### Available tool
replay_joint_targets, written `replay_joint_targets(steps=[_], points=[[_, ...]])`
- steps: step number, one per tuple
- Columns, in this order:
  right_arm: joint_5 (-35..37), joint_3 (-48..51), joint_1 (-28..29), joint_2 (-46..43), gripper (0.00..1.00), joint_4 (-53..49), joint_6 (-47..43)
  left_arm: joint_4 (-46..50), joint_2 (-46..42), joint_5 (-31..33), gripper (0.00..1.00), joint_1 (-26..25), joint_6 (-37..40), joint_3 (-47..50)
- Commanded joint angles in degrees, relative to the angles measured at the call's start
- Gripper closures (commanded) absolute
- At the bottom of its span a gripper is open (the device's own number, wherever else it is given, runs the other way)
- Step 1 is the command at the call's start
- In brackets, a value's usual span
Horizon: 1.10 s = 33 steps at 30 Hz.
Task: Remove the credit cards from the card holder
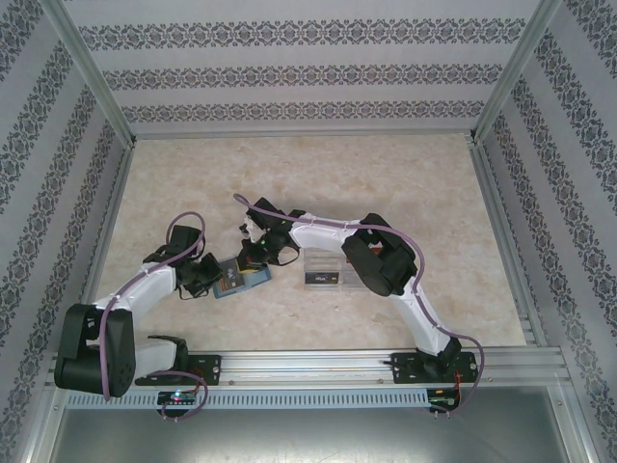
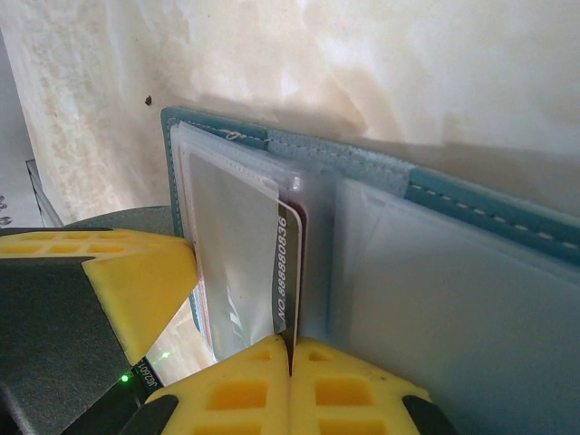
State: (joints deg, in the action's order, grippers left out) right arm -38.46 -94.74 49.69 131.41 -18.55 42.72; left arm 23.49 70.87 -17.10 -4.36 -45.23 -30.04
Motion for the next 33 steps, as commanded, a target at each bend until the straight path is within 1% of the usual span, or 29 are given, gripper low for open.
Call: replay_joint_targets(steps=[1, 8, 24, 33], points=[[1.81, 1.62, -0.64, -1.82, 1.00, -0.72, -0.87, 6.28, 2.97, 4.95, 1.00, 0.67, 0.76, 0.87], [2.48, 3.91, -1.95, -3.46, 1.00, -1.12, -1.91, 8.15, 4.18, 7.31, 1.00, 0.73, 0.58, 0.38], [4.11, 7.25, -4.80, -7.49, 1.00, -3.86, -5.49, 7.98, 4.85, 6.93, 1.00, 0.67, 0.85, 0.16], [4.44, 8.61, -5.88, -9.02, 1.00, -4.60, -5.96, 7.96, 4.67, 6.74, 1.00, 0.68, 0.86, -0.04]])
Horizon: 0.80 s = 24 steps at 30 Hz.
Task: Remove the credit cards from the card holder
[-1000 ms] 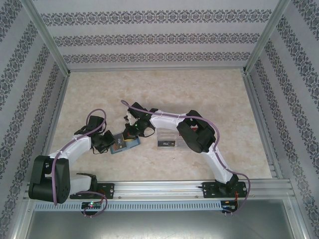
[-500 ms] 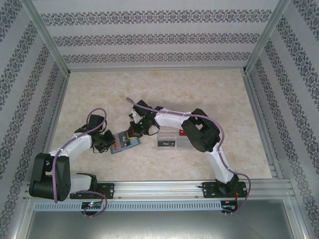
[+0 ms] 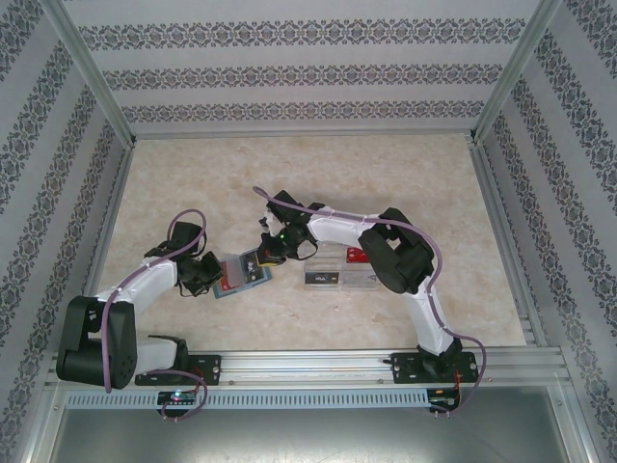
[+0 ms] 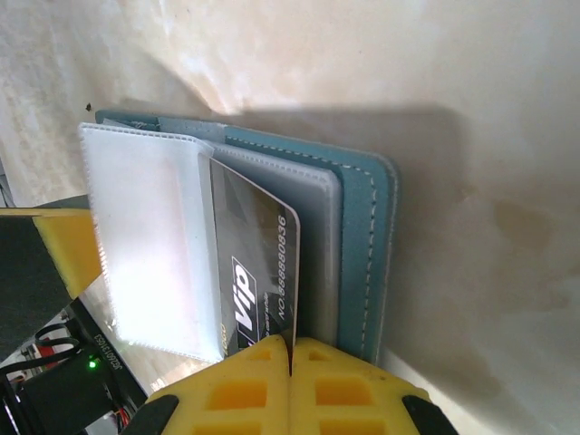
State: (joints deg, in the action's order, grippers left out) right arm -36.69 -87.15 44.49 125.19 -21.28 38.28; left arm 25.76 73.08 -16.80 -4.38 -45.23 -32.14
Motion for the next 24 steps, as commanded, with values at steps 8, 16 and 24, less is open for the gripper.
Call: replay_joint_targets(steps=[8, 16, 24], points=[[3.36, 0.37, -1.58, -5.55, 1.00, -3.93, -2.64, 5.38, 2.54, 6.08, 1.00, 0.69, 0.98, 1.82], [7.41, -2.89, -1.62, -11.58, 1.00, -11.37, -6.44, 3.79, -1.25, 2.54, 0.88, 0.69, 1.57, 0.11], [23.28, -3.56, 0.04, -22.00, 1.00, -24.96, -21.37, 4.36, -9.92, -0.39, 0.28, 0.69, 3.36, -5.36]])
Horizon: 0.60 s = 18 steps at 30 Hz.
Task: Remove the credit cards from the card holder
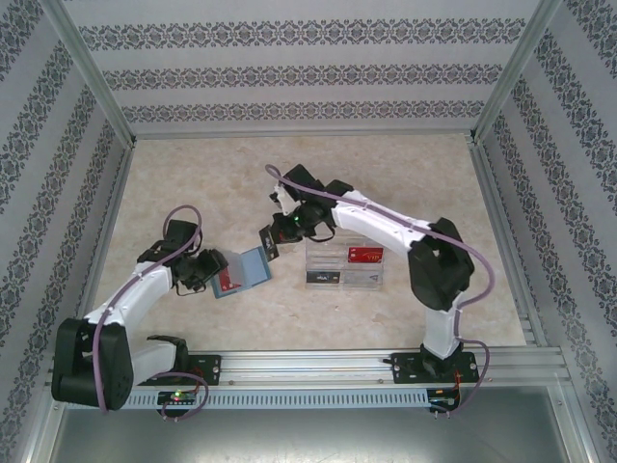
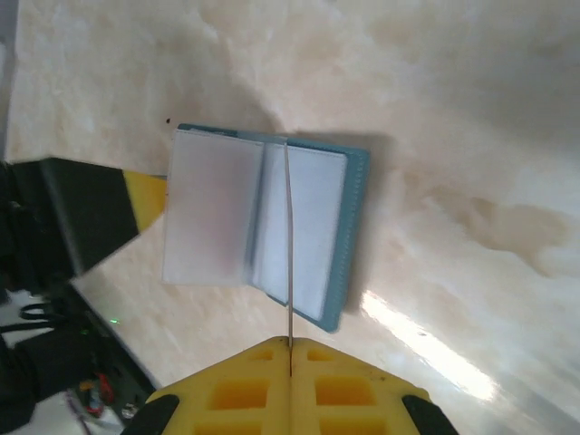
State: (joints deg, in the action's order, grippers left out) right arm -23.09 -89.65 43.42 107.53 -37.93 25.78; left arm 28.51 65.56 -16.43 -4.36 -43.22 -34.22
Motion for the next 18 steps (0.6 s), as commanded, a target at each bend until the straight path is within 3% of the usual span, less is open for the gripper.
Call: replay_joint_targets(steps=[1, 4, 12, 18], points=[[12.02, -0.53, 1.67, -5.70, 1.00, -9.92, -11.96, 1.80, -3.13, -0.72, 0.18, 0.67, 1.59, -3.90], [19.03, 3.44, 3.82, -10.78, 1.00, -11.48, -21.12, 1.63, -5.16, -0.16, 0.00, 0.67, 2.15, -5.27], [24.15, 16.66, 8.24, -23.01, 1.00, -10.52, -42.02, 1.81, -6.11, 0.21, 0.00, 0.68, 2.88, -8.68], [32.76, 20.59, 12.99, -23.61, 1.00, -11.50, -54.18, 2.07, -5.35, 0.93, 0.00, 0.71, 3.66, -9.91]])
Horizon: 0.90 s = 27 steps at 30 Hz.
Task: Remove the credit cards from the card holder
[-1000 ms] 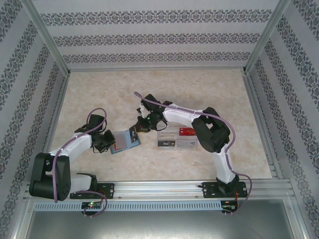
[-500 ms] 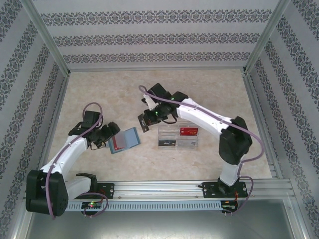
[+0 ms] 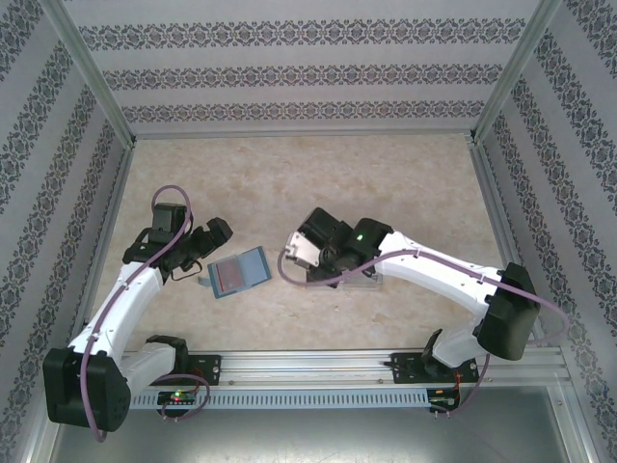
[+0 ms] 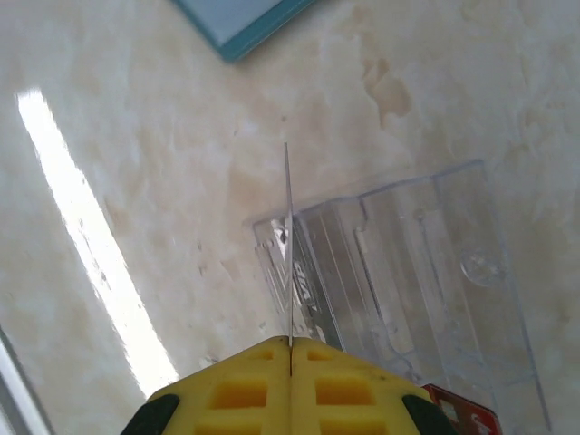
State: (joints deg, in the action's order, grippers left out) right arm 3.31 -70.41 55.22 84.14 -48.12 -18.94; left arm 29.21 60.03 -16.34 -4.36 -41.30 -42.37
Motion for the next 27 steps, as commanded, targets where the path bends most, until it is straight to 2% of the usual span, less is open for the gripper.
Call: replay_joint_targets(steps=[1, 8, 27], points=[[7.15, 1.69, 1.52, 0.12, 1.00, -1.34, -10.15, 1.45, 0.18, 0.98, 0.00, 0.67, 1.88, -1.88], [11.43, 4.11, 3.14, 2.87, 1.00, 0.11, -13.10, 1.94, -0.61, 2.03, 0.00, 0.67, 2.64, -2.41], [12.64, 6.15, 3.05, 9.72, 1.00, 4.31, -11.74, 2.33, -0.27, 2.02, 0.00, 0.67, 2.92, -1.93]])
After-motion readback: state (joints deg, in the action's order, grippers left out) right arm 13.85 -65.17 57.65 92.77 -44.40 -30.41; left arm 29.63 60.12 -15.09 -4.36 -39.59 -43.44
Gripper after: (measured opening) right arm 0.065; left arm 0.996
